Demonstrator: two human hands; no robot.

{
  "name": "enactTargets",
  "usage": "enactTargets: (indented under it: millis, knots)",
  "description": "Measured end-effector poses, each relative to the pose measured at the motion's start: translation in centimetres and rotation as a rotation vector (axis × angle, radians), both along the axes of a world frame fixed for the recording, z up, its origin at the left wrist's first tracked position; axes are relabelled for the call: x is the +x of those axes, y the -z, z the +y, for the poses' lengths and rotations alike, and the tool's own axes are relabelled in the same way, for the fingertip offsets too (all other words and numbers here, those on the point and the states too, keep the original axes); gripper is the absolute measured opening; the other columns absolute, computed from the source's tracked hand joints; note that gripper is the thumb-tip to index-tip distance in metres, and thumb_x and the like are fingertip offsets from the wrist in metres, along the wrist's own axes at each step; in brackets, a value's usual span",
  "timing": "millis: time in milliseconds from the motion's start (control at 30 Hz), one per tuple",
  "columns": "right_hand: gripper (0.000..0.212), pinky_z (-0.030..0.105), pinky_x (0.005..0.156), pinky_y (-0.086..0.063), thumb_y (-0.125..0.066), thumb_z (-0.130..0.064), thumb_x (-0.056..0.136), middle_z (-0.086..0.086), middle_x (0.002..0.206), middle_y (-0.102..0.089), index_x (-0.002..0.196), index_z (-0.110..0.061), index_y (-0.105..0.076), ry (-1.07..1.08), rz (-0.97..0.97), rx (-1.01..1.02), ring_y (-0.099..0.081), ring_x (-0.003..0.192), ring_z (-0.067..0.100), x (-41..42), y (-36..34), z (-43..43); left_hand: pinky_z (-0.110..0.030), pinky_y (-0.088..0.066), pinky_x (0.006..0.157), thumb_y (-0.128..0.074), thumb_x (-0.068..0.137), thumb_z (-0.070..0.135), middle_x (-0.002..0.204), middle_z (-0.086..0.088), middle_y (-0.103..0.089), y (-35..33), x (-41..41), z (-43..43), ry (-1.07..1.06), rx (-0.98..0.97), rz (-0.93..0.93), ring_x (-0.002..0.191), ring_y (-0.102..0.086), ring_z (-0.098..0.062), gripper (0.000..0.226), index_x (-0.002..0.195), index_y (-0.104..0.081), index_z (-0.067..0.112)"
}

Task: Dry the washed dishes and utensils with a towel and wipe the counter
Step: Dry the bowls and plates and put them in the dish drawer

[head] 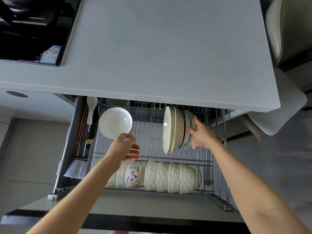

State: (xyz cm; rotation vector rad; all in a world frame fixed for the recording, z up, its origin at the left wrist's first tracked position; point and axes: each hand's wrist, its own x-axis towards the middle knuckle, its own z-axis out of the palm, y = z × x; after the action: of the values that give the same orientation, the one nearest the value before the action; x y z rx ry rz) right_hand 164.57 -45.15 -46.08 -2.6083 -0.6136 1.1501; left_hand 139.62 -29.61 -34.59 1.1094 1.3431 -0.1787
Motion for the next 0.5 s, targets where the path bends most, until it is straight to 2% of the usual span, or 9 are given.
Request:
enactTargets:
  millis: [100,267,367,433,500]
  knots:
    - [0.072,0.041,0.073,-0.055,-0.052,-0.047,0.093,0.002,0.12,-0.058,0.15,-0.039,-0.009,0.094,0.087,0.063,-0.062,0.094,0.026,0.1,0.4,-0.1,-0.032,-0.058,0.061,-0.049,0.097,0.016,0.091,-0.014,-0.065,0.2,-0.3,0.3,-0.009,0.0,0.003,0.075,-0.064,-0.024,0.011,0.107,-0.05,0.011]
    - [0.072,0.037,0.087,-0.048,-0.053,-0.039,0.094,0.009,0.144,-0.043,0.151,-0.036,-0.009,0.138,0.225,0.108,-0.056,0.114,0.03,-0.2,-0.4,0.1,-0.033,-0.058,0.063,-0.05,0.096,0.016,0.09,-0.014,-0.065,0.3,-0.9,0.5,-0.023,0.0,0.005,0.074,-0.064,-0.024,0.011,0.105,-0.051,0.01]
    - [0.074,0.035,0.087,-0.049,-0.053,-0.038,0.094,0.006,0.145,-0.042,0.151,-0.036,-0.007,0.132,0.284,0.124,-0.056,0.114,0.029,-0.7,-0.7,0.5,-0.033,-0.057,0.063,-0.05,0.096,0.015,0.09,-0.014,-0.065,0.2,-1.1,0.4,-0.019,0.004,0.008,0.074,-0.065,-0.023,0.012,0.106,-0.051,0.009]
    - [0.075,0.036,0.084,-0.051,-0.054,-0.041,0.093,0.008,0.142,-0.045,0.151,-0.036,-0.006,0.138,0.252,0.12,-0.058,0.111,0.029,-0.9,-1.0,0.6,-0.032,-0.057,0.062,-0.05,0.097,0.015,0.091,-0.014,-0.065,-0.1,-1.3,0.3,-0.013,0.007,0.008,0.074,-0.065,-0.023,0.012,0.107,-0.051,0.009]
    - [0.078,0.04,0.082,-0.054,-0.055,-0.045,0.092,0.009,0.129,-0.056,0.152,-0.037,-0.006,0.097,0.163,0.091,-0.061,0.103,0.027,-1.2,-1.7,0.5,-0.031,-0.057,0.059,-0.049,0.097,0.015,0.091,-0.014,-0.065,-0.5,-1.6,0.4,-0.017,0.015,0.0,0.074,-0.064,-0.023,0.012,0.107,-0.051,0.009]
